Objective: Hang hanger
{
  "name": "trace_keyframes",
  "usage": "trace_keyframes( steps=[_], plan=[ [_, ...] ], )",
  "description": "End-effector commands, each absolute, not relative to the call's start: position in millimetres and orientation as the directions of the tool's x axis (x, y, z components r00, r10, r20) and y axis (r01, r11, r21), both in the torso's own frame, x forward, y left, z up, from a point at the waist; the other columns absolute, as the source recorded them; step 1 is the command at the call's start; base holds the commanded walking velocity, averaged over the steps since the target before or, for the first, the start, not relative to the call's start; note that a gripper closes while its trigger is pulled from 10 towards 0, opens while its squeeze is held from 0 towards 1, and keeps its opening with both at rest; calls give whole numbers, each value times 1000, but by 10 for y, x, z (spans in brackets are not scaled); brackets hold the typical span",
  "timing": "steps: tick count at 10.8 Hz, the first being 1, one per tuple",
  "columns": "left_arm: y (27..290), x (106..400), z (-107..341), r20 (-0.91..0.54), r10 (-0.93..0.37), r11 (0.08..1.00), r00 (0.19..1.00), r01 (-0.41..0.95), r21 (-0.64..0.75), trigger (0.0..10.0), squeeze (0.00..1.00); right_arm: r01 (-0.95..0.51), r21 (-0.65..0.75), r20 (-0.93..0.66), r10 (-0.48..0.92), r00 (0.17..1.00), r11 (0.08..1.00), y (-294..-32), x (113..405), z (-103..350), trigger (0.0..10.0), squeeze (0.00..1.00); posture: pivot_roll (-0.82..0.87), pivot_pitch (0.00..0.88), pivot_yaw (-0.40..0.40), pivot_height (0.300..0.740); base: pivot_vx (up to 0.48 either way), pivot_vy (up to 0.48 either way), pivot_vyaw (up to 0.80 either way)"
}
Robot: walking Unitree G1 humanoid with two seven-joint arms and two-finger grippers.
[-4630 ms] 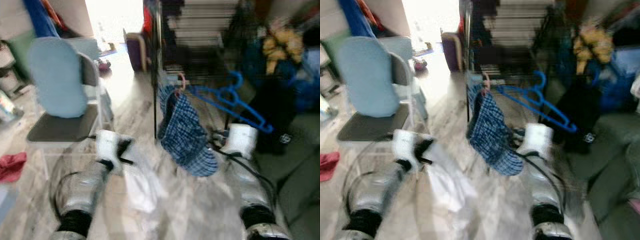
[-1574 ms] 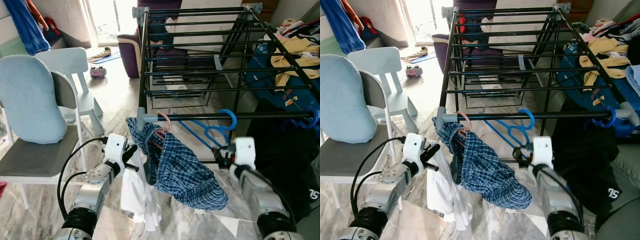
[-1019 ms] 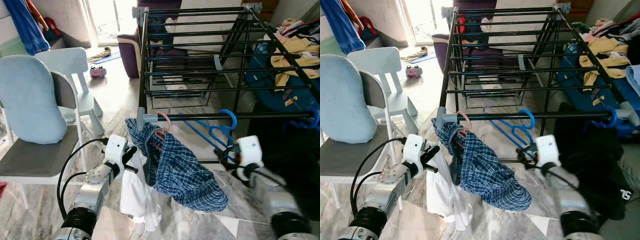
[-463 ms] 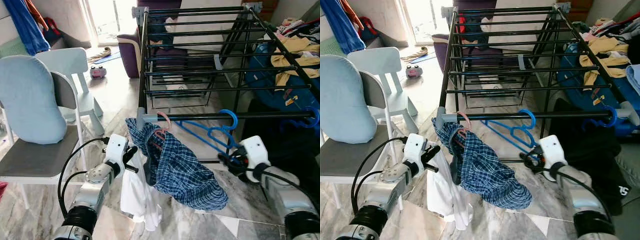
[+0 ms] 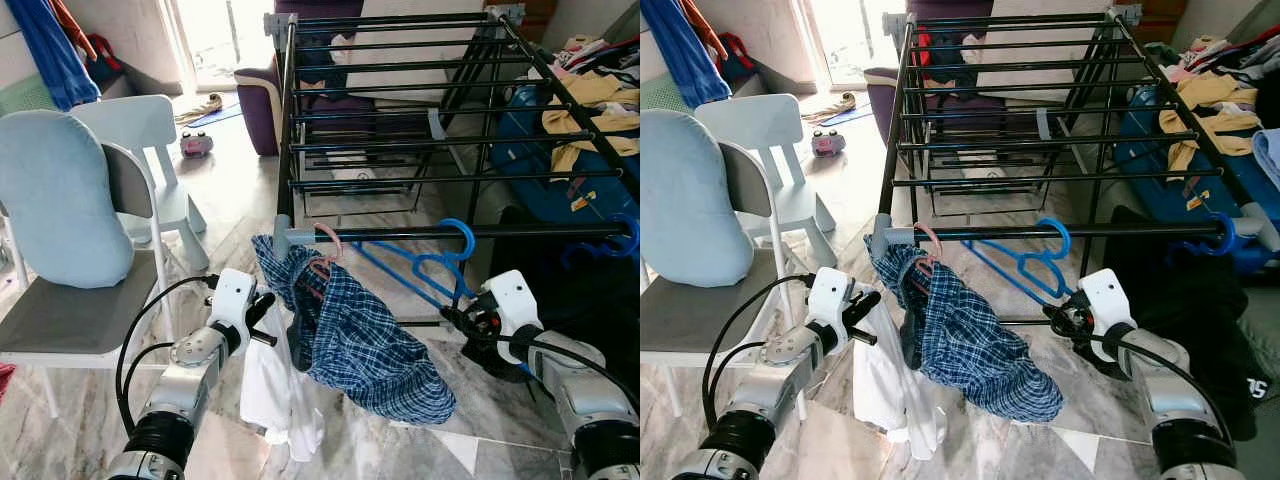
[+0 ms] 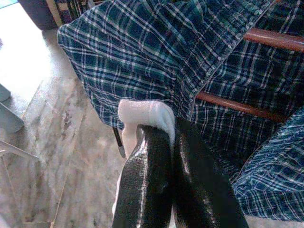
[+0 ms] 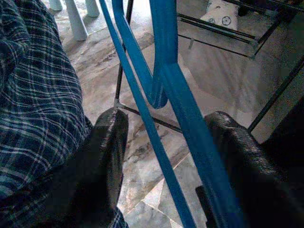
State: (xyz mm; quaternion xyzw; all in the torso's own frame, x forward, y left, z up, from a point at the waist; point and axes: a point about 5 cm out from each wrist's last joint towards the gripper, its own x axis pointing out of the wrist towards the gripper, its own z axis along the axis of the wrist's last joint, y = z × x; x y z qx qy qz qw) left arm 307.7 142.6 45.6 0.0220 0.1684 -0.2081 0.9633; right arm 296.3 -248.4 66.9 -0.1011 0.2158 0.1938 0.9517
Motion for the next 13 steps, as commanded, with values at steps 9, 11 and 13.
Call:
trace_keyframes(
  steps=[9,11,13],
  plan=[
    [1420,3133,505,-335,-406,903,850,430,-2,10000,0,-428,-20,-431,379,819,903,-2418,2991,734,0,0,-149,0,55,740,0,0,0],
    [1417,3129,497,-337,-407,902,849,432,-2,10000,0,-426,-20,-444,374,814,904,-2410,2979,712,1765,0,-151,0,53,740,0,0,0],
    [1413,3126,491,-340,-408,901,848,433,-1,10000,0,-429,-20,-457,373,807,903,-2356,2947,665,10000,1000,-150,0,52,740,0,0,0]
  ],
)
